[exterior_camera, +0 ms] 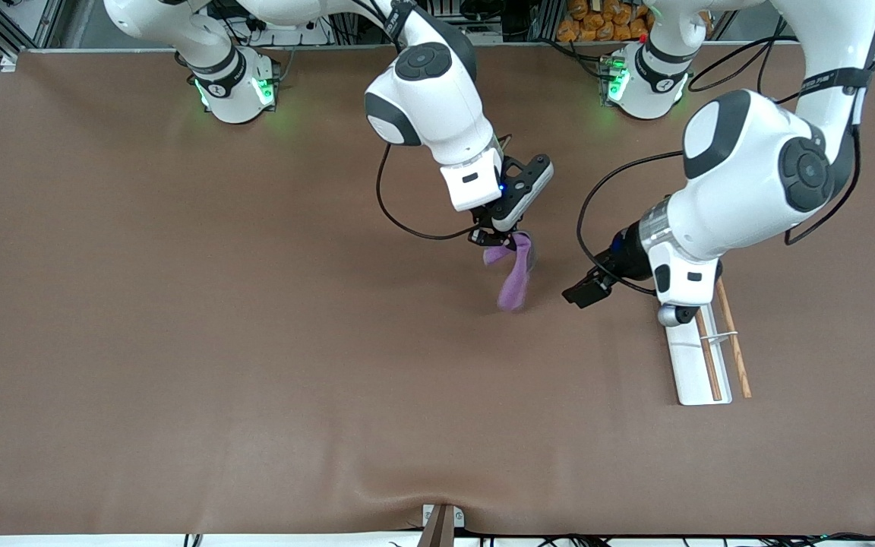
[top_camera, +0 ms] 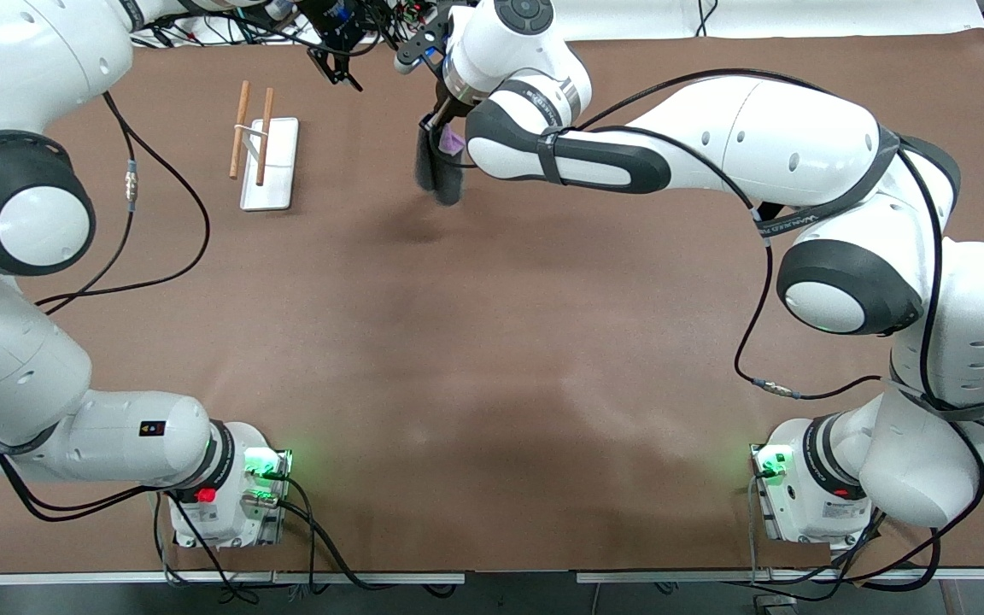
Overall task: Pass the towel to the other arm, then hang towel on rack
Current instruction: 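Lift the towel with the right gripper while the left gripper approaches, then carry the towel toward the left gripper and let it grasp the towel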
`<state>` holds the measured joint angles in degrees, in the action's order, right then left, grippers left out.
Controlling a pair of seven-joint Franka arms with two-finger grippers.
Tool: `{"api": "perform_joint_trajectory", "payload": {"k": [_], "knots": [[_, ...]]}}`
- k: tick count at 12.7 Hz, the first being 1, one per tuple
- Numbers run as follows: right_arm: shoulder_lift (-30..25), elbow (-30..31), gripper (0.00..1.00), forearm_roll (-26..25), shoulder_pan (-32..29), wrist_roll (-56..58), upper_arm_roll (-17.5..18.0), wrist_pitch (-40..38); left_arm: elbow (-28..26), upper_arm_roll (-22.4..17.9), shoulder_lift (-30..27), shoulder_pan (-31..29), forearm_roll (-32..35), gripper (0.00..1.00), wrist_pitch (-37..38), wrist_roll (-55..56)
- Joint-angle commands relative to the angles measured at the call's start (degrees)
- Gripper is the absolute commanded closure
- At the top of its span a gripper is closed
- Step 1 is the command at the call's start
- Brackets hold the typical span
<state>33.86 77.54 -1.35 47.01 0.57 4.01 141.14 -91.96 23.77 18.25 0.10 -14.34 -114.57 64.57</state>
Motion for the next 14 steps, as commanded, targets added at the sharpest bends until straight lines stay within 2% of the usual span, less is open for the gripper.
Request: {"api": "perform_joint_trajectory", "payload": {"k": [1, 4, 14], "knots": [[2.44, -3.97, 1.00, -0.49, 0.36, -0.05, -0.50, -0.16, 0.65, 0.13, 2.31, 0.51, -1.30, 0.00, -0.21, 4.41], [2.53, -3.97, 1.00, -0.23, -0.43, -0.22, -0.50, -0.16, 0.29, 0.13, 3.99, 0.60, -5.95, 0.00, -0.30, 6.10], [2.27, -3.89, 1.00, 0.04, -0.34, -0.22, -0.50, -0.16, -1.12, 0.13, 9.35, 3.24, -6.40, 0.00, -0.21, 15.58]]}}
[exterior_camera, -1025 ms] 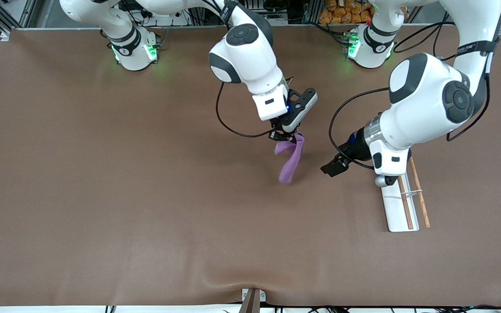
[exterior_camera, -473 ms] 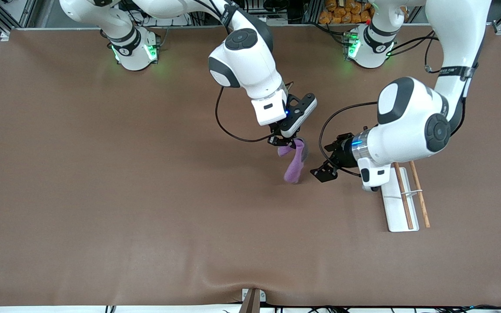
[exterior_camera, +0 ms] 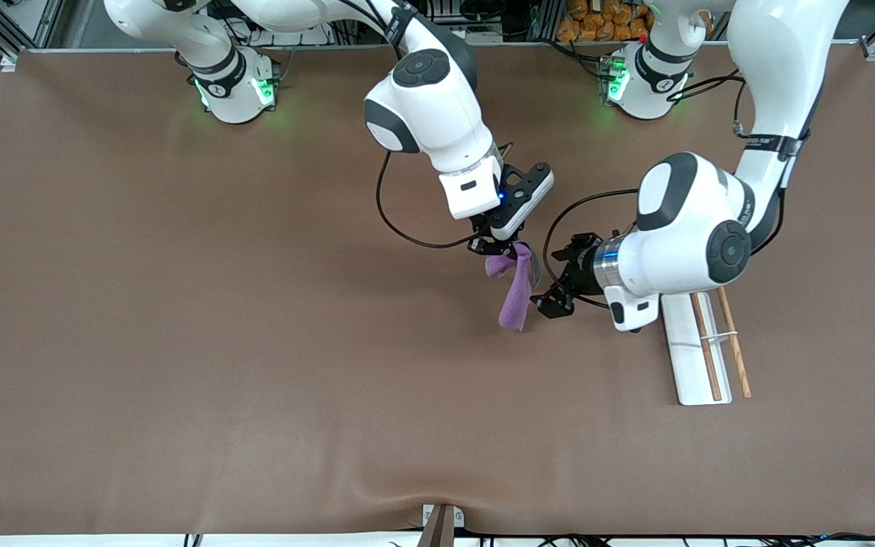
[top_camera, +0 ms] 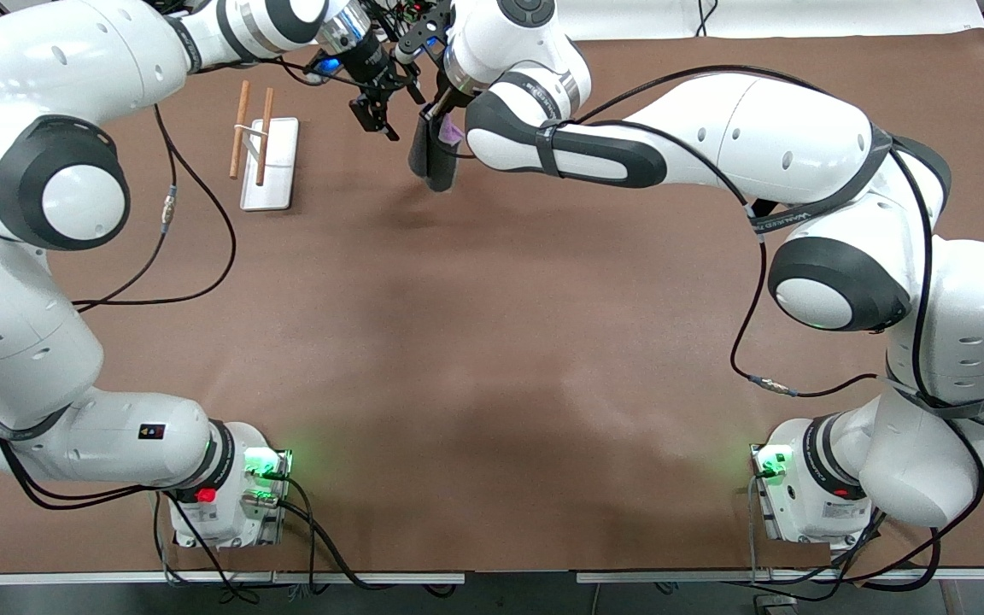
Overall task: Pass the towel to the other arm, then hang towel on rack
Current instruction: 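Carry the towel toward the left gripper and let it grasp the towel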
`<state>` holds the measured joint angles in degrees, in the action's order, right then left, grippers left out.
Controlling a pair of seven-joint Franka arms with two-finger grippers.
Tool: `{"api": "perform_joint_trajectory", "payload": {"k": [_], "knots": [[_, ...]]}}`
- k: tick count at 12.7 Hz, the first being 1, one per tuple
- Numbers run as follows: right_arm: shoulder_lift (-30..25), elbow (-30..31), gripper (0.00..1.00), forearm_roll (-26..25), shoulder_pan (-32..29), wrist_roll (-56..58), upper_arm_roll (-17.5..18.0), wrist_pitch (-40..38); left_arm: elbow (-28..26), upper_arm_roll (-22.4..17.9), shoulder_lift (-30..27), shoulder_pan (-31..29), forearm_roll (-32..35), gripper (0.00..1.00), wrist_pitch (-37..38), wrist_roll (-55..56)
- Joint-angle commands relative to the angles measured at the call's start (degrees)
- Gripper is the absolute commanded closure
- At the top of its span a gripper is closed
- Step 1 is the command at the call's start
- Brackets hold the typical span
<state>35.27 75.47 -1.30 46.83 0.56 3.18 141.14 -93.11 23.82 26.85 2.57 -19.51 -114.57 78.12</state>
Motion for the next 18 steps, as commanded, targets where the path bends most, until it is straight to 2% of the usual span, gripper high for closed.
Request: {"api": "perform_joint_trajectory", "payload": {"k": [1, 8, 11, 12, 13, 15, 18], "knots": [[0.76, -1.82, 1.00, 0.07, -0.16, -0.29, 0.34, -0.16, -0.40, 0.09, 0.74, 1.03, -1.23, 0.00, -0.12, 2.82], [0.67, -1.64, 1.00, 0.07, 0.02, -0.38, 0.34, -0.16, -1.46, 0.17, -0.14, 0.42, -1.41, 0.01, 4.27, 3.00], [0.67, -1.64, 1.00, 0.07, 0.02, -0.38, 0.34, -0.16, -1.72, 0.17, -0.31, 0.33, -1.41, 0.09, 5.06, 3.09], [0.59, -1.56, 1.00, 0.07, 0.02, -0.38, 0.34, -0.16, -1.81, 0.17, -0.22, 0.24, -1.41, 0.15, 5.24, 3.09], [0.59, -1.56, 1.00, 0.07, 0.02, -0.38, 0.34, -0.16, -1.81, 0.17, -0.14, 0.33, -1.49, 0.28, 5.24, 3.09], [0.67, -1.56, 1.00, 0.07, 0.02, -0.47, 0.34, -0.16, -1.81, 0.17, -0.14, 0.33, -1.49, 0.47, 5.24, 3.09], [0.59, -1.56, 1.00, 0.07, 0.02, -0.56, 0.34, -0.16, -1.81, 0.17, -0.14, 0.33, -2.28, 0.67, 5.24, 3.01]]}}
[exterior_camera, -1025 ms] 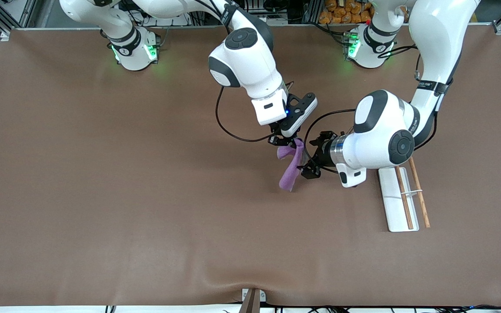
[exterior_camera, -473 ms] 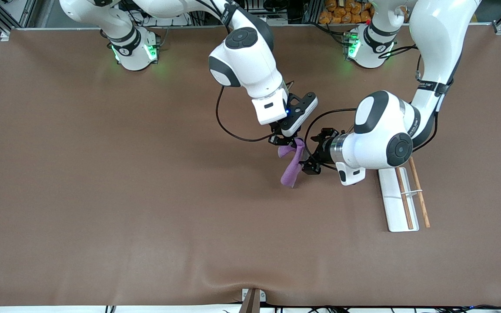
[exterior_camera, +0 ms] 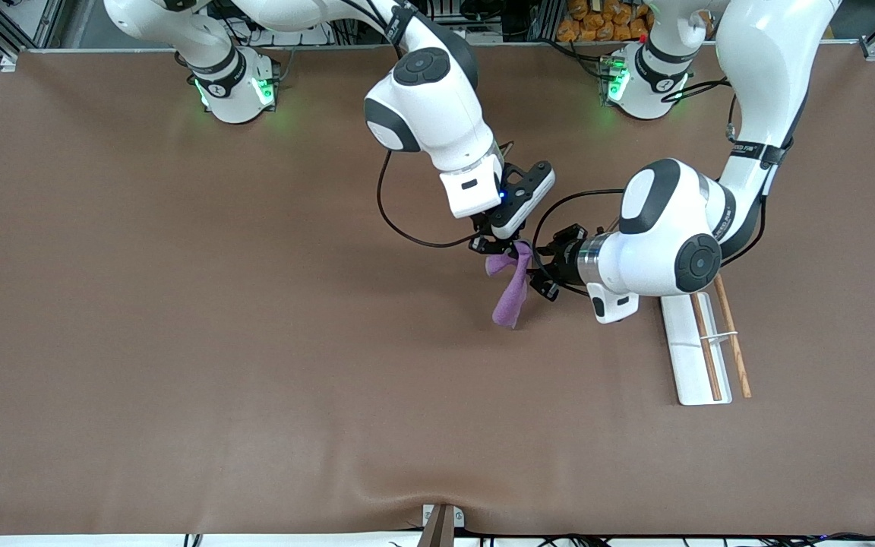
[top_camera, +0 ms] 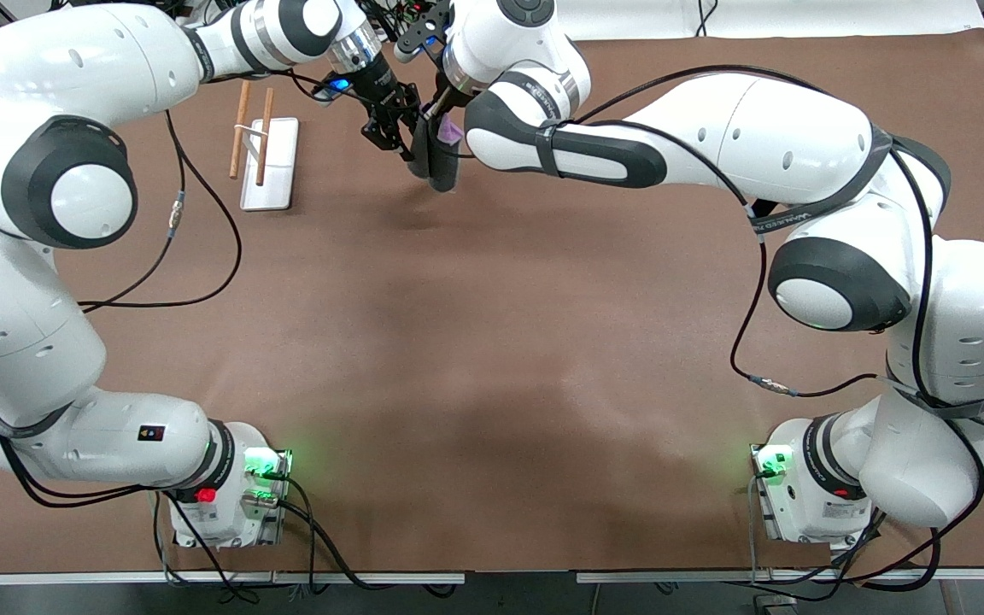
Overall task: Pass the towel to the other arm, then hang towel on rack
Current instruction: 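Carry the towel toward the left gripper and let it grasp the towel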
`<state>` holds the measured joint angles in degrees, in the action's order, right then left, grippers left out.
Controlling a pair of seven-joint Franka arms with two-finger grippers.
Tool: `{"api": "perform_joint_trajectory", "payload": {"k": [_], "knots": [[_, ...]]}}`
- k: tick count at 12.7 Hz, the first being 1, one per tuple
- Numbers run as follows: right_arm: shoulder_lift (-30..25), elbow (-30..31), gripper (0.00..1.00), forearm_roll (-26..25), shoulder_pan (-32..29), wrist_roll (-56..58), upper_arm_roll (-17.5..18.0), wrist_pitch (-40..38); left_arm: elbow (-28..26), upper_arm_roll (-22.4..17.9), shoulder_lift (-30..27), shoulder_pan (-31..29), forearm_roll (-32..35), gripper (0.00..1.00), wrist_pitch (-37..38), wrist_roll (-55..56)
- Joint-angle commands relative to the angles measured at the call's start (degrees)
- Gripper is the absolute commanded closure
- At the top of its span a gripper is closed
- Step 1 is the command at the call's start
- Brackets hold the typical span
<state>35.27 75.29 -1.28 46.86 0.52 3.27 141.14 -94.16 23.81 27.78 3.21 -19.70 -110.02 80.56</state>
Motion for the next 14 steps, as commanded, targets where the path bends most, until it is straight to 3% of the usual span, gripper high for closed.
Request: {"api": "perform_joint_trajectory", "payload": {"k": [1, 3, 6, 9, 10, 11, 12, 14], "knots": [[0.59, -1.37, 1.00, 0.05, -0.01, -0.52, 0.24, -0.16, -0.68, 0.18, -1.07, -0.57, -3.31, 0.78, 0.77, 0.21], [0.59, -1.28, 1.00, 0.05, -0.01, -0.52, 0.24, -0.16, -0.33, 0.10, -1.15, -0.93, -3.50, 1.00, 0.77, -0.14], [0.59, -1.28, 1.00, 0.05, -0.01, -0.52, 0.24, -0.16, 1.86, -0.08, -1.42, -2.41, -3.15, 1.00, 1.64, -0.75], [0.59, -1.28, 1.00, 0.05, -0.01, -0.61, 0.24, -0.16, 6.43, 0.01, -2.56, -5.83, -2.80, 1.00, 8.31, -3.21], [0.59, -1.28, 0.93, 0.05, -0.01, -0.44, 0.24, -0.16, 8.01, -0.25, -3.00, -6.89, -2.80, 1.00, 10.85, -4.61], [0.50, -1.28, 0.19, -0.65, 0.25, -0.09, 0.16, -0.25, 9.59, -0.34, -3.00, -8.90, -2.88, 1.00, 13.23, -6.45], [0.50, -1.11, 0.00, -0.65, 0.25, -0.43, 0.15, -0.25, 10.82, -0.26, -3.00, -10.49, -2.88, 1.00, 15.08, -8.47], [0.41, -1.11, 0.00, -0.56, 0.25, -0.52, 0.15, -0.43, 12.15, -0.52, -3.44, -12.08, -2.53, 1.00, 16.85, -13.47]]}}
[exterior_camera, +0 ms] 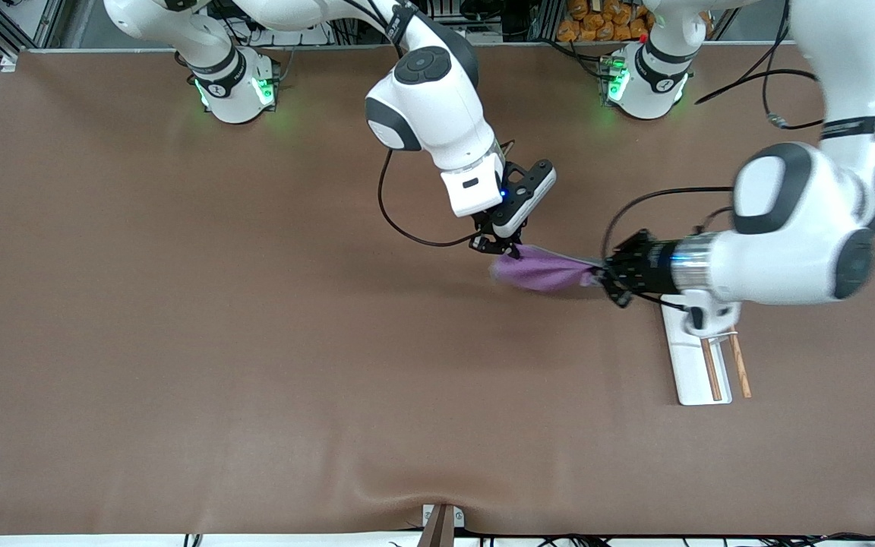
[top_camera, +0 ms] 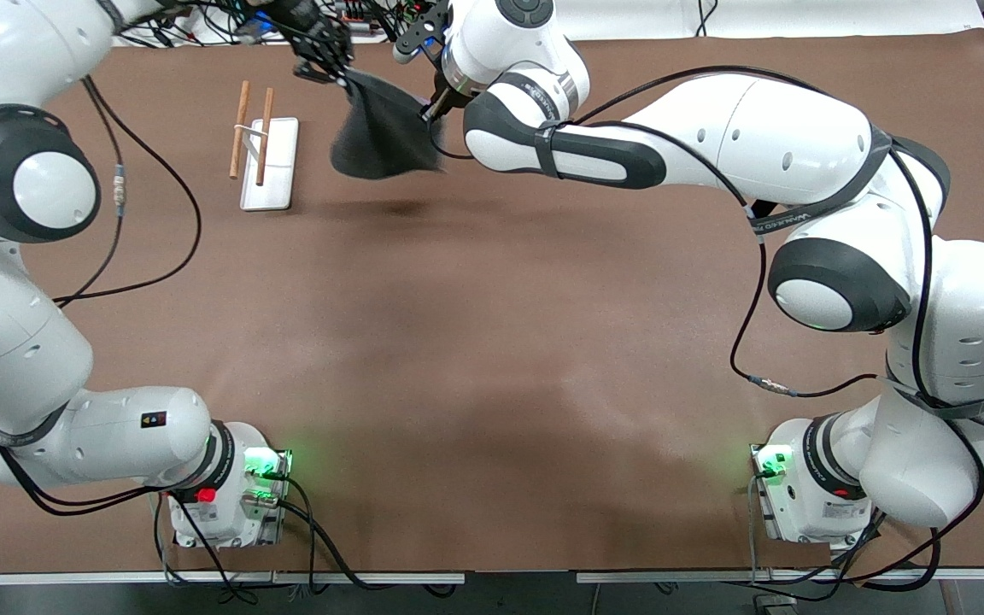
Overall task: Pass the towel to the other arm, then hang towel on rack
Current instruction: 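Carry the towel toward the left gripper and let it grasp the towel, then release the towel from the right gripper and withdraw it toward its base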
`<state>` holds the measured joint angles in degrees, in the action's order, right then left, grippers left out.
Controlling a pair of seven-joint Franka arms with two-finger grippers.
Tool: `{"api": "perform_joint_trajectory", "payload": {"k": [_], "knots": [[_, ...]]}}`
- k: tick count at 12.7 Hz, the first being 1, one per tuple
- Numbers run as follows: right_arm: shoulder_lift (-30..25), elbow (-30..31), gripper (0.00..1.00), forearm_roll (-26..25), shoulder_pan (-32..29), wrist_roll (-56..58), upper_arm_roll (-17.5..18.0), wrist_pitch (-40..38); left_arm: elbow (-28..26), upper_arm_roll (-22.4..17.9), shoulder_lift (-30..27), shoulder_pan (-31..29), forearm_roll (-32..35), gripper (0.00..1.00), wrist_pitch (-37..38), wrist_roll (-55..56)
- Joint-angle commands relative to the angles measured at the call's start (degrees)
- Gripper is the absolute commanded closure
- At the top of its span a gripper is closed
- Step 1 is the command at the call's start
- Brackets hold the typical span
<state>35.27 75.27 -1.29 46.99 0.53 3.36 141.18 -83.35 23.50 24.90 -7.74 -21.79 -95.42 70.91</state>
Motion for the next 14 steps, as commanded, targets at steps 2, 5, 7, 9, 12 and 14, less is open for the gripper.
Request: {"api": "perform_joint_trajectory", "payload": {"k": [2, 5, 7, 9, 12, 14], "knots": [[0.06, -1.01, 0.00, -0.56, -0.15, -0.62, 0.07, -0.91, 1.35, -0.21, -1.08, -2.28, 3.83, 1.00, 2.34, -10.50], [-1.25, -0.13, 0.00, -0.65, -2.07, -0.70, -0.37, -1.61, 1.35, -0.38, -0.56, -3.16, 9.29, 1.00, 2.26, -18.68], [-2.74, 2.15, 0.00, -0.65, -5.40, -0.62, -0.37, -1.70, 1.35, -0.73, 0.32, -4.30, 13.07, 1.00, 2.26, -23.25], [-3.37, 3.30, 0.00, -0.65, -10.32, -0.62, -0.90, -1.70, 1.35, -0.82, 0.85, -5.88, 16.06, 1.00, 2.08, -28.26], [-3.19, 4.00, 0.00, -0.65, -19.01, -0.62, -1.08, -1.79, 1.26, -0.82, 1.90, -7.73, 20.37, 1.00, 1.82, -34.07], [-3.36, 4.26, 0.00, -0.65, -25.60, -0.01, -0.99, -2.14, 1.17, -0.82, 2.17, -8.87, 24.23, 1.00, 1.73, -37.23]]}}
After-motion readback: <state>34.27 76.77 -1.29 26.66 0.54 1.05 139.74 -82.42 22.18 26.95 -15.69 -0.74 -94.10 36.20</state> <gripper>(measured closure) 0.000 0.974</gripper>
